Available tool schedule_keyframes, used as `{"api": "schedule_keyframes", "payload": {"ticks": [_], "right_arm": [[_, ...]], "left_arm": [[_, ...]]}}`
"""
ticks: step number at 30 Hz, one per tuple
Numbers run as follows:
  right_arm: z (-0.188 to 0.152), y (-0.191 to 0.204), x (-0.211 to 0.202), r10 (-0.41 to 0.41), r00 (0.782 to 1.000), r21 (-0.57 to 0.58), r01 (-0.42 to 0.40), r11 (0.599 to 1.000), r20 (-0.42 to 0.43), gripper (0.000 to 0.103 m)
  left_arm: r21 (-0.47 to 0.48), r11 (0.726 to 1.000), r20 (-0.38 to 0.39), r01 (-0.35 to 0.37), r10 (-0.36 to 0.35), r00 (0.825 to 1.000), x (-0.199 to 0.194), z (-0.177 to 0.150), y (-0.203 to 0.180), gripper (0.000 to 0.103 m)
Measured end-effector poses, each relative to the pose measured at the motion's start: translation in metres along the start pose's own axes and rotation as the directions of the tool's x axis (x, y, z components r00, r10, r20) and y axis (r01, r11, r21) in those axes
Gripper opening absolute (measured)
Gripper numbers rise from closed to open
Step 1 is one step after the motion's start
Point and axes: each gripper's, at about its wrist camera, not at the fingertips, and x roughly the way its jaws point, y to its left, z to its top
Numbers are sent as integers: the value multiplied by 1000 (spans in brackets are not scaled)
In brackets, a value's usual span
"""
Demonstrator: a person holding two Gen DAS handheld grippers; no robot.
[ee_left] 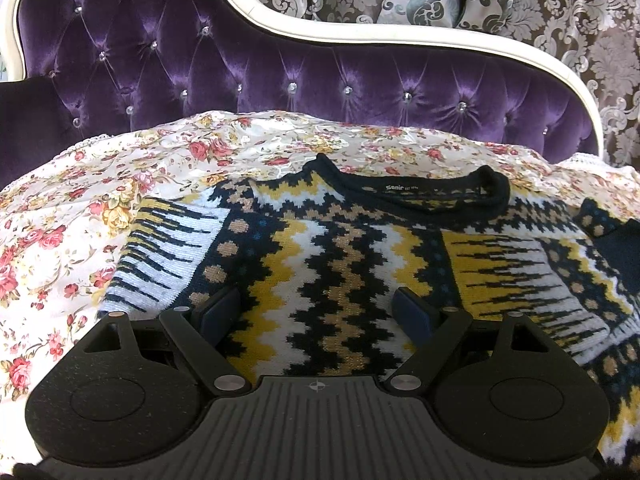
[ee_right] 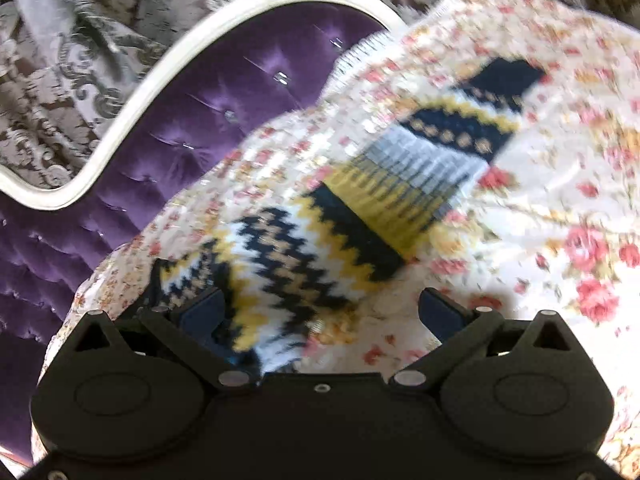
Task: Fold small clothes
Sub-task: 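Move the right gripper to the navy cuff of the other sleeve, then close the right gripper on the cuff and lift the sleeve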
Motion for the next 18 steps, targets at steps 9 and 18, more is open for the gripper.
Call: {"api": "schedule_keyframes", "payload": {"ticks": [9,18], "right_arm": [[-4,5,8,145,989,54,-145,988,11,86],[-5,7,9,166,984,38,-169,985,61,22]], "left_arm": [[-1,1000,0,0,0,1000,0,0,0,84],[-2,1000,1,-1,1,1000,-1,0,0,84]]}}
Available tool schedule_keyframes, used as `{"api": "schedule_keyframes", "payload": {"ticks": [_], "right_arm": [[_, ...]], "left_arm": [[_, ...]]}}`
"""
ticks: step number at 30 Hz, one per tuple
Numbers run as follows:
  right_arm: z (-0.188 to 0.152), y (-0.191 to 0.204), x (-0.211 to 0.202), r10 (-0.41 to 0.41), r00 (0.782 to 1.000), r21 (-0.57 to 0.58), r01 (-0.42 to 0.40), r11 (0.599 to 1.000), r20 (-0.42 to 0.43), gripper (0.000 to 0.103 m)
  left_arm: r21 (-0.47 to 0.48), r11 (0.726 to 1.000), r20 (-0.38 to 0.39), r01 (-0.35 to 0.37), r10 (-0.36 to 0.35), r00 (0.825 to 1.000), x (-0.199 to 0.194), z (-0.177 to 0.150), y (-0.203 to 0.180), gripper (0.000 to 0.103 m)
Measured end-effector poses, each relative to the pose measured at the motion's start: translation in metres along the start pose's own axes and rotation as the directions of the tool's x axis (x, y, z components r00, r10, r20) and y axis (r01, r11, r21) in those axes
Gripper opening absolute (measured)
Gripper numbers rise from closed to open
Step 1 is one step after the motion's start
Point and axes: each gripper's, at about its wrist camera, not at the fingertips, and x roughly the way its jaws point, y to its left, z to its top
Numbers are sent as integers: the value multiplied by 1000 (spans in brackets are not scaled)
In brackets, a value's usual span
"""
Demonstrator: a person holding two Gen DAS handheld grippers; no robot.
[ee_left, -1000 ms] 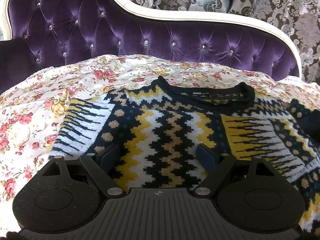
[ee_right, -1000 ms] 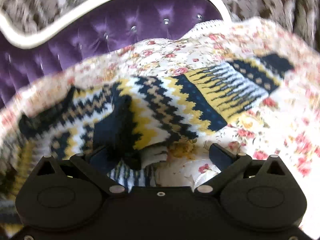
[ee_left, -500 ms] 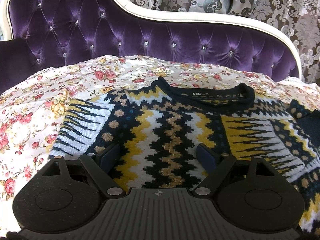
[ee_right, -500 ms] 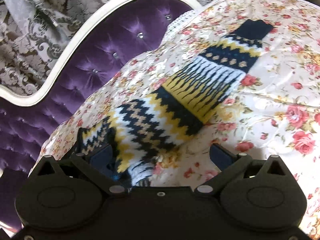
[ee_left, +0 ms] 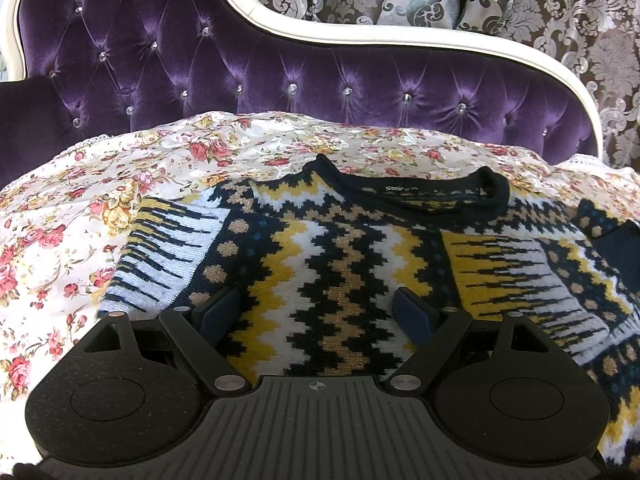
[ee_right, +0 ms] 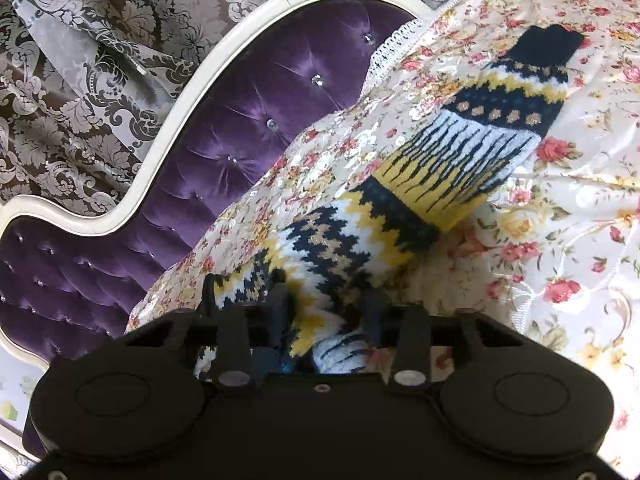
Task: Fold small clothes
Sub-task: 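Close the right gripper on the cuff and lift the sleeve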
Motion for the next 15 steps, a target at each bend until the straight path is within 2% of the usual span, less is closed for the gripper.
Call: {"api": "schedule_keyframes", "payload": {"ticks": [7,10,15], "right_arm": [[19,-8,-30,-16,986,30,11,999,163,20],[20,-6,-34,13,986,31,-18,999,167,20],[7,22,-26,55,992,-95,-45,994,114,21]], "left_arm": [[0,1000,1,-1,1,1000,0,0,0,84],[0,1000,1,-1,1,1000,0,0,0,84],[0,1000,0,-1,1,1000,0,0,0,84]]}}
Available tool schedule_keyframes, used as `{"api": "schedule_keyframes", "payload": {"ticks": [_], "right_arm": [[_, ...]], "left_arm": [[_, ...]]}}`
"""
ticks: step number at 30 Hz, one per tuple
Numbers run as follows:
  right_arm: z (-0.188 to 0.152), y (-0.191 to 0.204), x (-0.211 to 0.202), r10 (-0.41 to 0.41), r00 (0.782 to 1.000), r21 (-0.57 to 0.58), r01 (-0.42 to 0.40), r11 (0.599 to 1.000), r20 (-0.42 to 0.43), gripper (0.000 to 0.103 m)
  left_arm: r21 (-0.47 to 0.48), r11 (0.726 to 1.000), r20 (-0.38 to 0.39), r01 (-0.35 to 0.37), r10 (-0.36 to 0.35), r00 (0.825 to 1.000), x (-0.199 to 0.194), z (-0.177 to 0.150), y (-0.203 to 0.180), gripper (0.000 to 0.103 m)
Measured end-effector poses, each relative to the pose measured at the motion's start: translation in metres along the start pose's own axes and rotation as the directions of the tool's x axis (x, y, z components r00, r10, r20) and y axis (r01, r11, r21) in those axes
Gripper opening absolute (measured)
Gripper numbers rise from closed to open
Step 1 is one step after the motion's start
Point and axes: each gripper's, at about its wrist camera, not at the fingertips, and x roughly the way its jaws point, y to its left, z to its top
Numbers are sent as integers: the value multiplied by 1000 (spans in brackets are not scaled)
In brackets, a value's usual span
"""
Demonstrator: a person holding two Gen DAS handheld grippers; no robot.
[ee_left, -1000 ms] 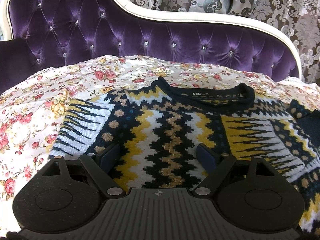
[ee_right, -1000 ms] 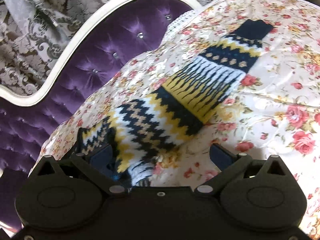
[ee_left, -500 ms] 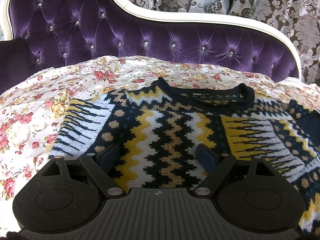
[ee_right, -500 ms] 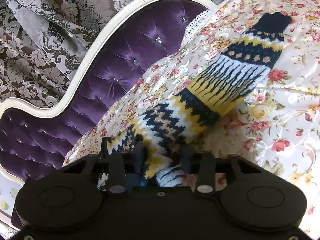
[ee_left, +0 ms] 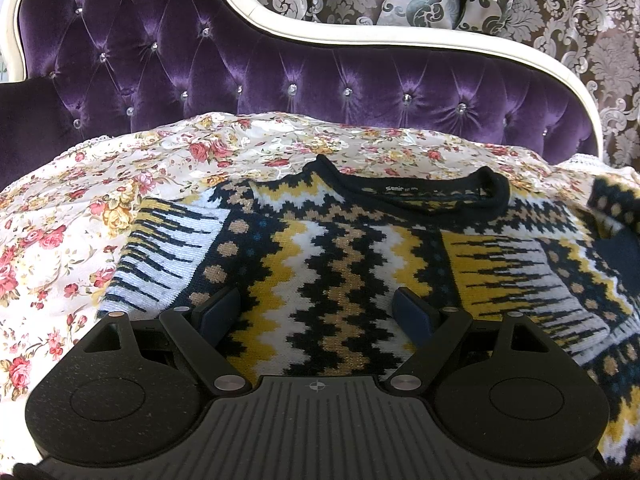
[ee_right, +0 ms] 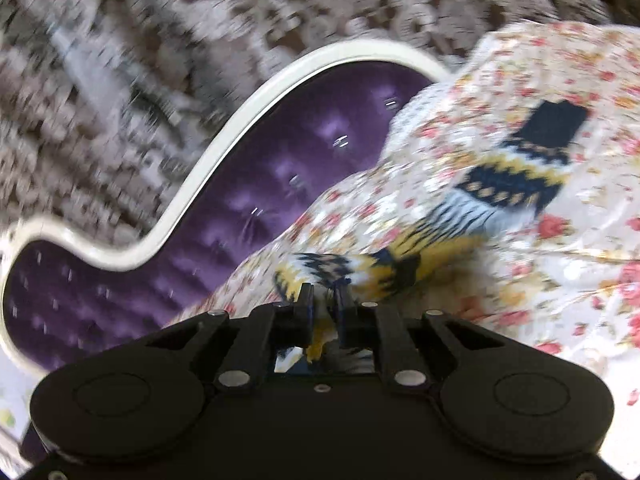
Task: Fold small clothes
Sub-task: 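Close the right gripper on the cuff and lift the sleeve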
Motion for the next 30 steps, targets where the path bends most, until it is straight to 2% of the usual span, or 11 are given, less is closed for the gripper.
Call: {"api": "schedule_keyframes", "payload": {"ticks": [3,4,5,7,10,14,16,18,19,26,30], "right_arm": [[0,3,-11,2,998,-1,-2,1000,67,20],[2,0,-17,-6,995,9,5,1000,103,19],[6,-4,-22,-12,991,27,8,1000,132,12],[14,-10,-34,-23,983,49,15,999,180,11],[18,-8,-37,-25,985,19,22,1000,173,12],[13,-6,-25,-3,997,18,1,1000,83,20],[11,-9,-20,-27,999,21,26,999,42,35],[13,-14,-19,-60,998,18,60,998,9,79],[15,-18,-19,-76,997,12,76,997,-5,82],[57,-64,-21,-206,978,19,206,978,-30,82],[82,-106,-19,-296,954,28,297,954,-43,83]], "left_arm": [[0,1000,0,0,0,1000,0,0,0,84],[0,1000,0,0,0,1000,0,0,0,84],[1,1000,0,-1,1,1000,0,0,0,84],[0,1000,1,0,0,1000,0,0,0,84],[0,1000,2,-1,1,1000,0,0,0,84],[0,1000,0,-1,1,1000,-1,0,0,84],[0,1000,0,-2,2,1000,0,0,0,84],[0,1000,0,-1,1,1000,-1,0,0,84],[0,1000,-1,-1,1,1000,0,1,0,84],[1,1000,-3,-4,4,1000,0,0,0,84],[5,1000,-5,-7,7,1000,0,0,-1,84]]}}
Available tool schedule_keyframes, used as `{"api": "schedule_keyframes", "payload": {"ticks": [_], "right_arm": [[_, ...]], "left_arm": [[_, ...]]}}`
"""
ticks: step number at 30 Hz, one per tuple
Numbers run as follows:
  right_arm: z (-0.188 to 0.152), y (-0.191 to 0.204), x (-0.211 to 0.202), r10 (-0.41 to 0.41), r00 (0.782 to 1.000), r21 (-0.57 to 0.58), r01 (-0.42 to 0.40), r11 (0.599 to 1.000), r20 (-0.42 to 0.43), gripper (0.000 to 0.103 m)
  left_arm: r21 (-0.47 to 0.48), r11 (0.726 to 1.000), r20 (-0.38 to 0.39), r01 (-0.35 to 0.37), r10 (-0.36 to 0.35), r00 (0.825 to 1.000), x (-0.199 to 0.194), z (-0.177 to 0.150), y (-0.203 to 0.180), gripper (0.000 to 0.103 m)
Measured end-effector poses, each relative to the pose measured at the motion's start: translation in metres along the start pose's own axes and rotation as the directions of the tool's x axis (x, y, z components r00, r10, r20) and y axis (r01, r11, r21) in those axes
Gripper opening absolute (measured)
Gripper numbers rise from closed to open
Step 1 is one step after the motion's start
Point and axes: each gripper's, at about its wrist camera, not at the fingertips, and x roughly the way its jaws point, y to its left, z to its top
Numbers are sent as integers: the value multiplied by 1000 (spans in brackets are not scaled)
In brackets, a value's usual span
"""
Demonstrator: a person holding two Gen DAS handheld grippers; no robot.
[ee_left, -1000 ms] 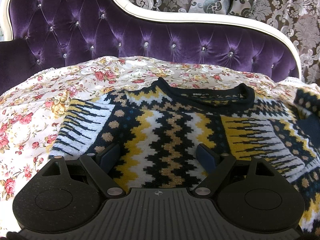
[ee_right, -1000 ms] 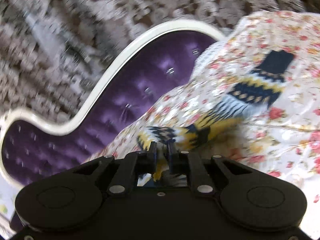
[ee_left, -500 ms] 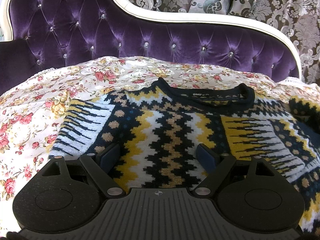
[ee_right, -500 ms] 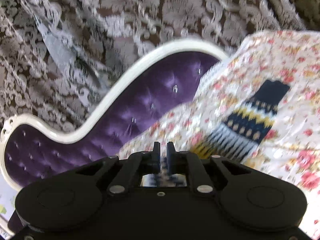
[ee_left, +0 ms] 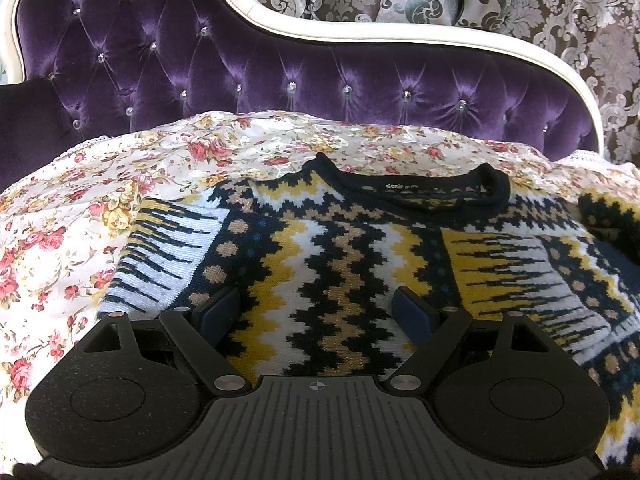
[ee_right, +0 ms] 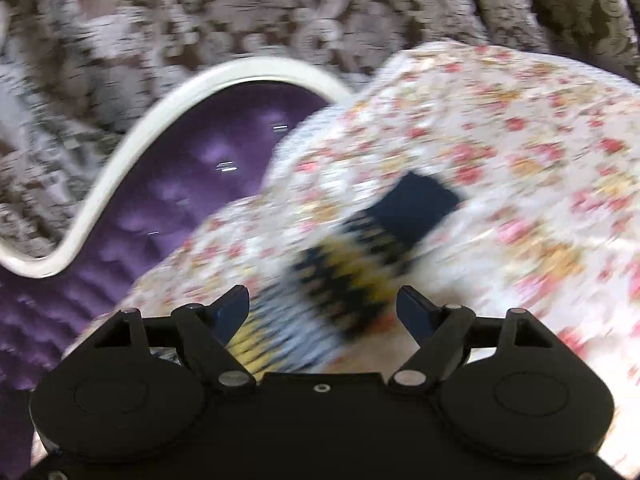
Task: Fold small clothes
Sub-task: 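Close the right gripper on the cuff and lift the sleeve, then carry the sleeve across the sweater body with the right gripper and release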
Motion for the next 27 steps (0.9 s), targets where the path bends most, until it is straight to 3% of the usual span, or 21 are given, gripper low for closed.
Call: {"api": "schedule_keyframes", "payload": {"ticks": [5,14,19,22,24,27], "right_arm": [[16,-36,20,-51,999,22,51,998,-12,83],[29,-45,47,94,995,57,-95,994,18,85],[32,-52,56,149,988,153,-154,976,46,83],[35,-52,62,140,990,157,-142,977,22,60],[35,-53,66,133,991,164,-130,978,-9,29],[34,-55,67,135,991,177,-129,976,-22,19]], "left_arm": [[7,1000,-4,-2,2,1000,1,1,0,84],[15,1000,-6,-4,4,1000,2,1,0,85],[15,1000,-6,-4,4,1000,2,0,0,85],[15,1000,-6,-4,4,1000,2,0,0,85],[15,1000,-5,-4,4,1000,2,0,-1,85],[15,1000,-6,-4,5,1000,2,0,-1,85]]}}
